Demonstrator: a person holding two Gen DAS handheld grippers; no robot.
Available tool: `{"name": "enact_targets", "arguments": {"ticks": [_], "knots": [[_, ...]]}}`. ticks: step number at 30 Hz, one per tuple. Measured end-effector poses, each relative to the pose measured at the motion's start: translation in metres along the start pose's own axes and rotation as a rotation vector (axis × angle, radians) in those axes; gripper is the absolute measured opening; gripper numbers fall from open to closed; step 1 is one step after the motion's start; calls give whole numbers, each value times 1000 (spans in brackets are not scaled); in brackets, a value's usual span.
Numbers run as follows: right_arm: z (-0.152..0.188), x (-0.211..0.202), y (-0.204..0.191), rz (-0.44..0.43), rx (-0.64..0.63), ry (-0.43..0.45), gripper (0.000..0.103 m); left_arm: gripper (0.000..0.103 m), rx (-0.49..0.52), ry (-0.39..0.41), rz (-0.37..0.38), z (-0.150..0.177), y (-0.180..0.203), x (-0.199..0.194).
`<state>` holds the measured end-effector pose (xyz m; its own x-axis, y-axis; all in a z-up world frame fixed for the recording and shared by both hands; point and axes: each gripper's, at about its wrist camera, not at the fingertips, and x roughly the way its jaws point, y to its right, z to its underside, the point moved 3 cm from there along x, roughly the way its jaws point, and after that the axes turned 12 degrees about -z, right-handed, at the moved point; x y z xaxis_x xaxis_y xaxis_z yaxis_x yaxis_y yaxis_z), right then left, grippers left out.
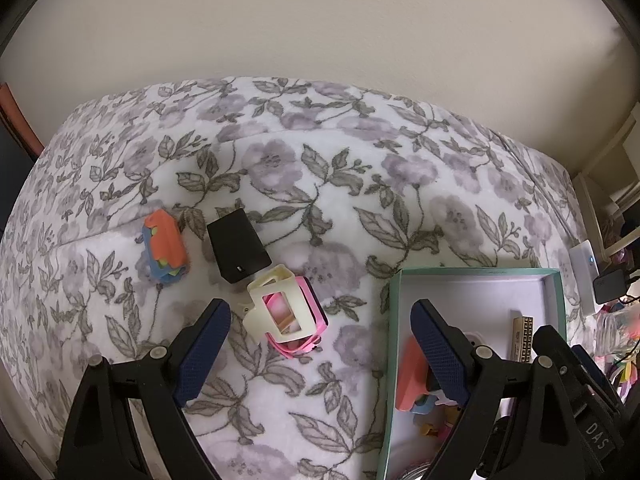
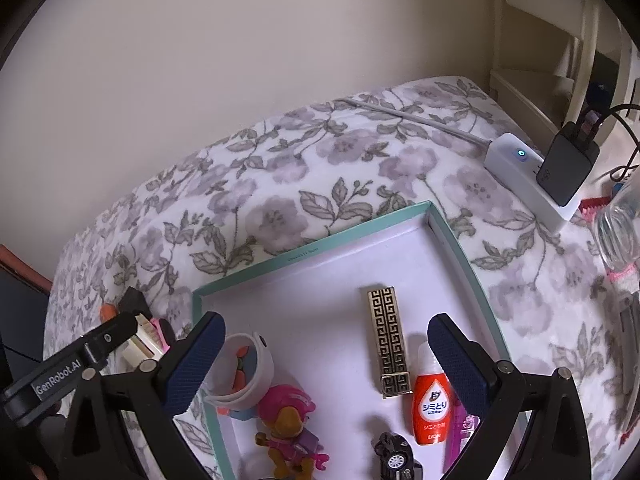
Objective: Organize rigid objects
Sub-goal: 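Withdraw both tools from the tray toward the remaining loose objects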
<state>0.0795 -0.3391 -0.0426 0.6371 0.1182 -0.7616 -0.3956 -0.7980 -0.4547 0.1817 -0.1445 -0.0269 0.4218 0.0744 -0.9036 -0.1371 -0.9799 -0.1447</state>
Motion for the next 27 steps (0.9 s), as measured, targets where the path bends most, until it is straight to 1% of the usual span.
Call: {"name": "enact_targets", "arguments": {"ticks": [2,7,12,15,17,21,27], "knots": [[0,-1,-1,-9,-1,14,103,92,0,0,-1,0,0,0],[0,-1,-2,-64,28,22,103,92,-9,-5,3,-1,-3,1],[2,5,-8,-88,19,3,103,92,-22,-16,10,-2,-10,2],[4,9,-17,-76,-6,-5,103,92,-43,-25,14,-5,-22,4],[6,12,-28,-68,-38,-8,103,92,-67,-29,-2,-7,-35,5],[11,20,-56,-83,-107,-23,103,92,-122,-32,-52,-10,-70,9],[25,34,-107,-91,-229,-44,103,92,-248,-58,-90,-11,-136,17]]}}
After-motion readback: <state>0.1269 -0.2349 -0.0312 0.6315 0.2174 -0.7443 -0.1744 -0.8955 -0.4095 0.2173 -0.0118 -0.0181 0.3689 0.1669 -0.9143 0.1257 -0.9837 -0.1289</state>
